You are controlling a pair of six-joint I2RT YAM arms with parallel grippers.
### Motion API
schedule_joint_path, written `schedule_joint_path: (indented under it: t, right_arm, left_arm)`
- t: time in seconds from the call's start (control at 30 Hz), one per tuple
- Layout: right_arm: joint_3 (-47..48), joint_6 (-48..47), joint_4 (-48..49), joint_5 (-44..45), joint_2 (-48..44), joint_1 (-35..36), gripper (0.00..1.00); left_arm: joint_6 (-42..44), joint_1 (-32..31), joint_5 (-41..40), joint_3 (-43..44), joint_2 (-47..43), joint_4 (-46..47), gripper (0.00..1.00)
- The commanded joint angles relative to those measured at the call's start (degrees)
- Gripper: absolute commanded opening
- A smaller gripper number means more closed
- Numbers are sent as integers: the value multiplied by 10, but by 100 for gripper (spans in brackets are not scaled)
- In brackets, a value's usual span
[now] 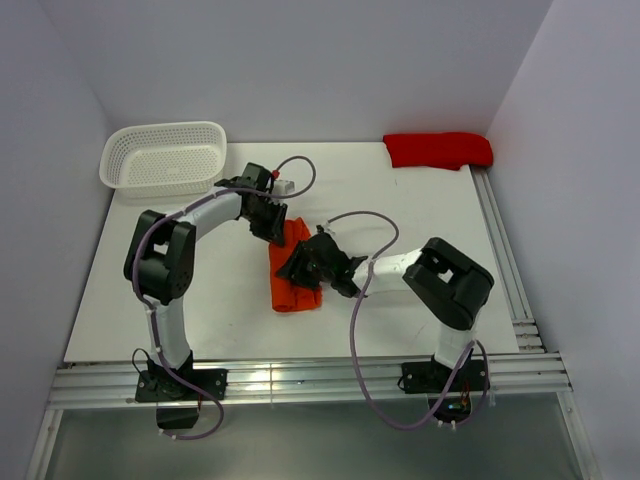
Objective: Roll the t-shirts
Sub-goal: Roll the tshirt
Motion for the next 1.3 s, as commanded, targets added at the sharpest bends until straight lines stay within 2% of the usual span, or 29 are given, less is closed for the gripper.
schedule_joint_path:
  t: [0.0,0.17,0.37,0.53,0.8,1.0,1.27]
  right_arm:
    - [64,-66,-236,106,-23,30,56]
    - [160,-81,-410,218,-22,76,61]
    - [271,-81,-545,302,-17,125,61]
    - [341,-102,-578,352,9,144,59]
    - [442,-139,-596,387,99,148,56]
    - [483,-141,-616,391,149,148,55]
    - [496,-105,-702,394,197,157,51]
  left_arm:
    - [8,-14,-77,29,9,-23,21]
    - [16,-25,-100,39,18,-42,21]
    - [17,-36,-113,48,28,-54,21]
    - [17,-40,-116,59,34,-65,21]
    - [19,-43,-118,71,45,-76,23]
    - [17,-43,-118,83,51,-85,25]
    - [16,-44,-115,110,62,-103,32]
